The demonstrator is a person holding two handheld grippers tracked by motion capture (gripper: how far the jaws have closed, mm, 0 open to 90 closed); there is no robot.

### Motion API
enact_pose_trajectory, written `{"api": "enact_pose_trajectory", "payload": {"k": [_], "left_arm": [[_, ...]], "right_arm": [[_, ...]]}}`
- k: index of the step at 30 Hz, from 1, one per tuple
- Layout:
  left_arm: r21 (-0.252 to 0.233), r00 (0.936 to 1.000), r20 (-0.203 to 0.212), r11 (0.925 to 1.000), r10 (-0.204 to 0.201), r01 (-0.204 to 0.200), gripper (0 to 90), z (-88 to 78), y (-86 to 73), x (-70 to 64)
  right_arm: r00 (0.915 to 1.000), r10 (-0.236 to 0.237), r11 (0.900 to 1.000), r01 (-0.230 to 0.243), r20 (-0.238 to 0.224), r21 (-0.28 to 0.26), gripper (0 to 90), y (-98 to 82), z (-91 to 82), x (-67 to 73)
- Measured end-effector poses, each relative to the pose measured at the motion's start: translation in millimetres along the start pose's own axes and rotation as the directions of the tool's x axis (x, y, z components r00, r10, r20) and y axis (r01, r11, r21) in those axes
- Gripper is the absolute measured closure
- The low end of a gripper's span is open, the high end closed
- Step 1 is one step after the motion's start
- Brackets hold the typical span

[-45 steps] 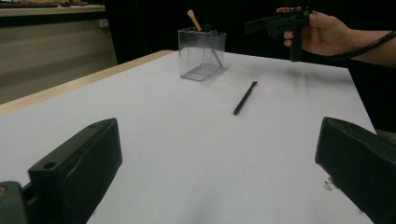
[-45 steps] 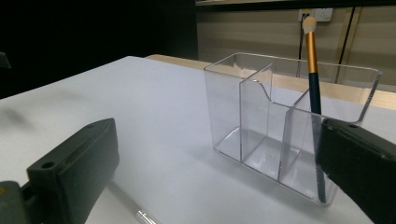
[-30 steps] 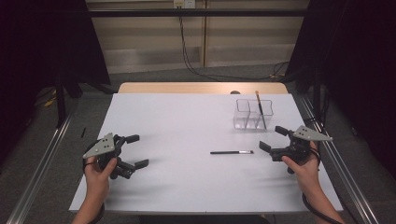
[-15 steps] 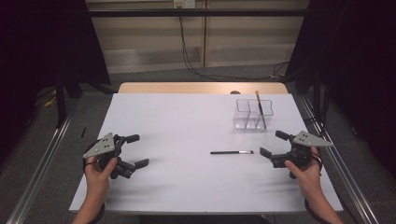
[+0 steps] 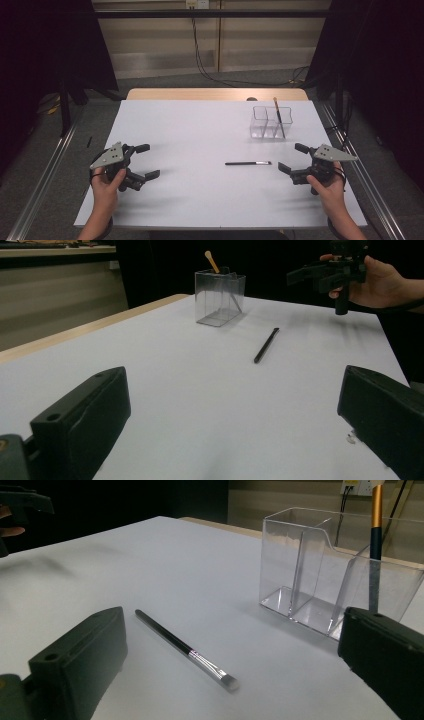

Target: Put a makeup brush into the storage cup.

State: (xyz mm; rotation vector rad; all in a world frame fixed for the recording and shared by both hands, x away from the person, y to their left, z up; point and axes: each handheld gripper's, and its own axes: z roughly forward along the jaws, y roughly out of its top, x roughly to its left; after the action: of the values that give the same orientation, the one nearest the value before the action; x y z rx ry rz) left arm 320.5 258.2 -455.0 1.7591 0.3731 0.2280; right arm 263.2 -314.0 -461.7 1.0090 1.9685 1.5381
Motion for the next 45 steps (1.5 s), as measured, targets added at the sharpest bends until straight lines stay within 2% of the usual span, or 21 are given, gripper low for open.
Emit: {"api": "enact_pose_trajectory", "payload": {"k": [15,28,45], "left_arm": [[0.0,1.0,-0.002,1.0,-0.005,0.005,0.5,0.4,0.0,0.0],[0.0,1.0,-0.007,1.0,-0.001,0.001,0.5,1.3,0.8,-0.8],[0.002,0.9999,-0.01,1.0,0.003,-0.003,0.5,0.7,2.0,-2.8]], "right_arm": [[0.9997,-0.025,1.0,0.025,0.005,-0.014,0.0,-4.2,-8.8,4.6],[0.9982,-0.059,0.998,0.059,-0.013,-0.03,0.0,-7.9,-14.7,11.2],[0.9984,-0.056,0.997,0.056,0.005,-0.061,0.0,-7.5,-21.8,8.3]]}}
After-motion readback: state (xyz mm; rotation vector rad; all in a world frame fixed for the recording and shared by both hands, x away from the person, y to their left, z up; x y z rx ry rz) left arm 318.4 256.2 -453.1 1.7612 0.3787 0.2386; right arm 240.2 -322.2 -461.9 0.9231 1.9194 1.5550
